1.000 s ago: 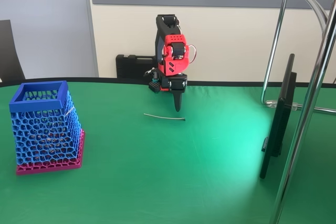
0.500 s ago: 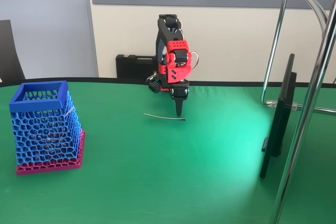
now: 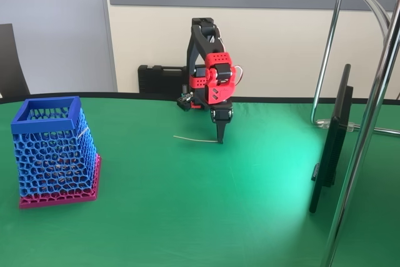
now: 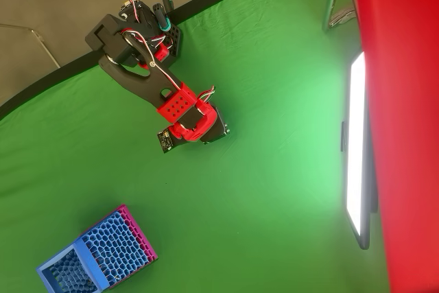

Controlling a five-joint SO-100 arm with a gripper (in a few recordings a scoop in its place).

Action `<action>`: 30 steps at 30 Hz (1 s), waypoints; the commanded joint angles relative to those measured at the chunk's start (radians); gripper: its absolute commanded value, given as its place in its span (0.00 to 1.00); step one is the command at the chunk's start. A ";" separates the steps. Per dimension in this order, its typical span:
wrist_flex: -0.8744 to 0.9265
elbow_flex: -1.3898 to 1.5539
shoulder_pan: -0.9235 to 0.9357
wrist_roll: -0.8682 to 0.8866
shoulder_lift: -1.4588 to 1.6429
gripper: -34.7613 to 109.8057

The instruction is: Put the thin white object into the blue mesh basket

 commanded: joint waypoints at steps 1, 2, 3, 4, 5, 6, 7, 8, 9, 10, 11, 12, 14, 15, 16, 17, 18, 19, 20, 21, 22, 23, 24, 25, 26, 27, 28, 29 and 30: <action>0.012 -0.040 0.006 -0.002 -0.006 0.32; 0.017 -0.046 0.006 -0.002 -0.011 0.32; 0.023 -0.052 0.008 -0.002 -0.017 0.32; 0.028 -0.058 0.009 -0.002 -0.023 0.31; 0.032 -0.064 0.011 -0.002 -0.029 0.31; 0.035 -0.067 0.012 -0.002 -0.034 0.31; 0.037 -0.071 0.012 -0.002 -0.037 0.31; 0.038 -0.072 0.014 -0.002 -0.038 0.31; 0.038 -0.074 0.014 -0.002 -0.040 0.31; 0.040 -0.075 0.014 -0.002 -0.041 0.31; 0.043 -0.078 0.014 0.000 -0.046 0.31; 0.048 -0.084 0.014 0.000 -0.051 0.31; 0.058 -0.094 0.017 0.000 -0.060 0.31; 0.063 -0.098 0.017 0.000 -0.064 0.31; 0.063 -0.098 0.018 -0.002 -0.066 0.31; 0.064 -0.098 0.020 -0.003 -0.066 0.30; 0.064 -0.098 0.020 -0.003 -0.066 0.30; 0.064 -0.098 0.020 -0.003 -0.066 0.29; 0.064 -0.098 0.021 -0.005 -0.067 0.29; 0.066 -0.100 0.021 -0.005 -0.069 0.29; 0.066 -0.101 0.021 -0.005 -0.069 0.29; 0.066 -0.101 0.021 -0.006 -0.069 0.29; 0.066 -0.101 0.021 -0.006 -0.069 0.29; 0.066 -0.101 0.021 -0.008 -0.069 0.29; 0.066 -0.101 0.021 -0.009 -0.067 0.28; 0.066 -0.101 0.021 -0.009 -0.066 0.28; 0.066 -0.100 0.021 -0.009 -0.064 0.27; 0.066 -0.098 0.021 -0.011 -0.061 0.27; 0.066 -0.095 0.021 -0.012 -0.057 0.27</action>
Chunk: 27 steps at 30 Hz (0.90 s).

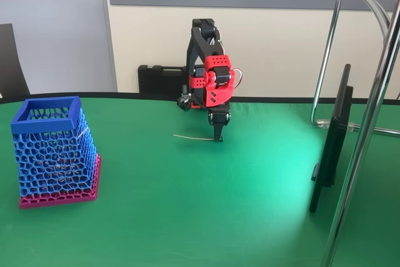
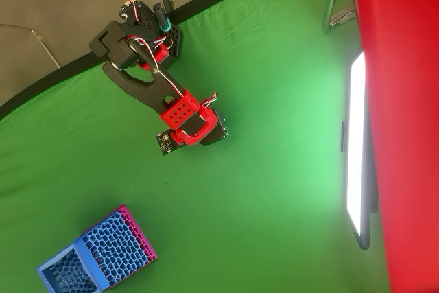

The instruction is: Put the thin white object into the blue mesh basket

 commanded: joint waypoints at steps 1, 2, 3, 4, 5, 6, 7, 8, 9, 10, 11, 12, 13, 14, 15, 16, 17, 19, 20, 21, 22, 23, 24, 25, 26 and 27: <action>0.005 -0.028 0.006 -0.012 0.021 0.26; 0.005 -0.023 0.008 -0.012 0.031 0.27; 0.005 -0.021 0.011 -0.014 0.040 0.27; 0.008 -0.021 0.012 -0.017 0.051 0.27; 0.011 -0.021 0.017 -0.020 0.063 0.27; 0.015 -0.025 0.020 -0.021 0.071 0.27; 0.025 -0.029 0.025 -0.025 0.080 0.27; 0.035 -0.035 0.031 -0.026 0.089 0.27; 0.046 -0.046 0.037 -0.031 0.098 0.27; 0.058 -0.055 0.046 -0.035 0.109 0.27; 0.071 -0.067 0.055 -0.040 0.121 0.27; 0.084 -0.083 0.064 -0.046 0.132 0.27; 0.092 -0.094 0.077 -0.052 0.146 0.27; 0.100 -0.109 0.089 -0.060 0.158 0.27; 0.110 -0.127 0.103 -0.069 0.167 0.27; 0.121 -0.149 0.115 -0.077 0.173 0.27; 0.129 -0.169 0.127 -0.086 0.183 0.26; 0.144 -0.213 0.155 -0.106 0.196 0.26; 0.153 -0.236 0.170 -0.117 0.202 0.26; 0.161 -0.258 0.186 -0.130 0.210 0.26; 0.170 -0.282 0.201 -0.144 0.215 0.27; 0.183 -0.308 0.218 -0.158 0.216 0.27; 0.196 -0.337 0.233 -0.176 0.216 0.27; 0.201 -0.360 0.252 -0.192 0.219 0.27; 0.201 -0.379 0.270 -0.209 0.221 0.27; 0.201 -0.397 0.291 -0.225 0.222 0.27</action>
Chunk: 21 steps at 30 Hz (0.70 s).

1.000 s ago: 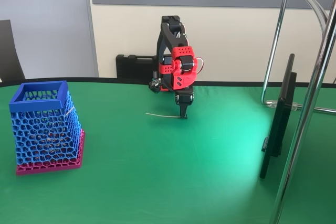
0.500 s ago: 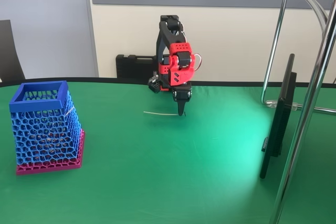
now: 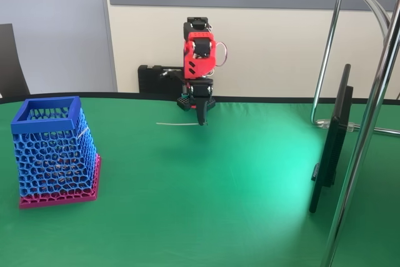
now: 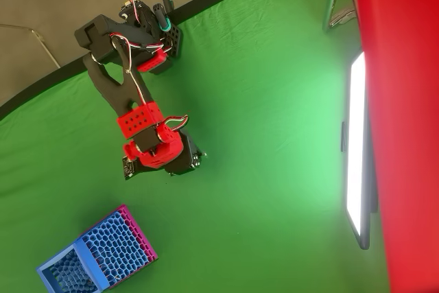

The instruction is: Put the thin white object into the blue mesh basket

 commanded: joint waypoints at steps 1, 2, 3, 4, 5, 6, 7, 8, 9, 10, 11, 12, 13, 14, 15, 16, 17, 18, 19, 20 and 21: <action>0.009 -0.086 0.057 -0.048 0.051 0.27; 0.009 -0.106 0.078 -0.066 0.051 0.27; 0.009 -0.124 0.100 -0.084 0.051 0.27; 0.009 -0.144 0.121 -0.106 0.051 0.27; 0.009 -0.164 0.143 -0.124 0.049 0.27; 0.009 -0.186 0.164 -0.144 0.044 0.27; 0.009 -0.210 0.187 -0.164 0.040 0.27; 0.009 -0.235 0.209 -0.186 0.037 0.27; 0.009 -0.259 0.230 -0.204 0.032 0.27; 0.009 -0.287 0.250 -0.224 0.028 0.27; 0.009 -0.313 0.270 -0.244 0.023 0.27; 0.009 -0.337 0.288 -0.265 0.020 0.26; 0.009 -0.362 0.305 -0.282 0.017 0.26; 0.009 -0.390 0.322 -0.295 0.012 0.26; 0.009 -0.413 0.336 -0.308 0.011 0.26; 0.009 -0.436 0.350 -0.319 0.009 0.26; 0.009 -0.457 0.364 -0.327 0.008 0.27; 0.009 -0.479 0.374 -0.331 0.003 0.27; 0.009 -0.503 0.385 -0.333 0.000 0.27; 0.009 -0.525 0.393 -0.333 -0.003 0.27; 0.008 -0.543 0.399 -0.334 -0.008 0.27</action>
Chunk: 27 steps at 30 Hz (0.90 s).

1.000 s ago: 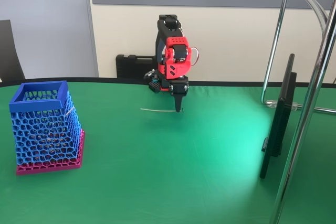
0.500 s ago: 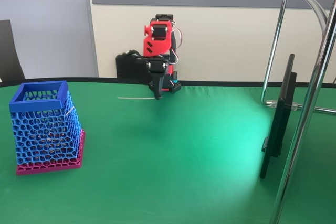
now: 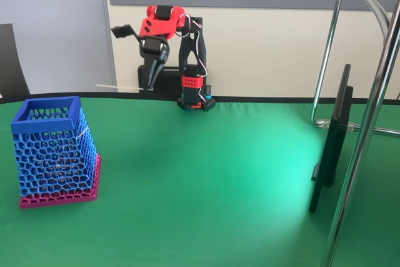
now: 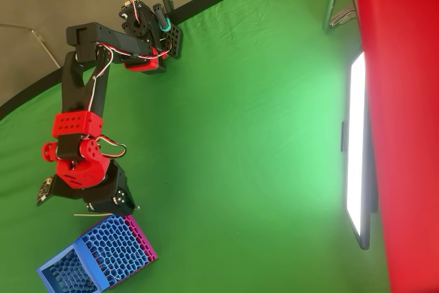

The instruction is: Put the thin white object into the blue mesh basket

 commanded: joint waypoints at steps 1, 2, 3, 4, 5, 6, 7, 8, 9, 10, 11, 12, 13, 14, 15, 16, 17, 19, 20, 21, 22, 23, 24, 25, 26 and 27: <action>-0.008 -0.084 0.021 -0.006 0.005 0.27; -0.017 -0.094 0.026 -0.003 0.003 0.27; -0.023 -0.106 0.029 -0.003 -0.003 0.27; -0.029 -0.121 0.034 0.003 -0.011 0.26; -0.031 -0.140 0.037 0.009 -0.020 0.26; -0.031 -0.155 0.040 0.012 -0.029 0.26; -0.031 -0.179 0.046 0.018 -0.041 0.26; -0.031 -0.206 0.052 0.026 -0.057 0.26; -0.031 -0.235 0.057 0.034 -0.074 0.27; -0.031 -0.267 0.064 0.046 -0.092 0.27; -0.031 -0.305 0.071 0.066 -0.117 0.27; -0.031 -0.344 0.077 0.081 -0.140 0.27; -0.031 -0.377 0.083 0.095 -0.163 0.27; -0.031 -0.416 0.091 0.110 -0.189 0.27; -0.031 -0.453 0.095 0.120 -0.213 0.27; -0.031 -0.485 0.101 0.127 -0.236 0.27; -0.031 -0.517 0.107 0.140 -0.258 0.27; -0.031 -0.571 0.117 0.152 -0.295 0.27; -0.031 -0.600 0.121 0.152 -0.314 0.27; -0.031 -0.629 0.124 0.150 -0.337 0.27; -0.031 -0.660 0.126 0.149 -0.360 0.26; -0.031 -0.695 0.130 0.150 -0.387 0.26; -0.031 -0.727 0.132 0.150 -0.411 0.27; -0.031 -0.761 0.135 0.155 -0.436 0.27; -0.031 -0.798 0.140 0.164 -0.462 0.27; -0.031 -0.828 0.143 0.167 -0.483 0.27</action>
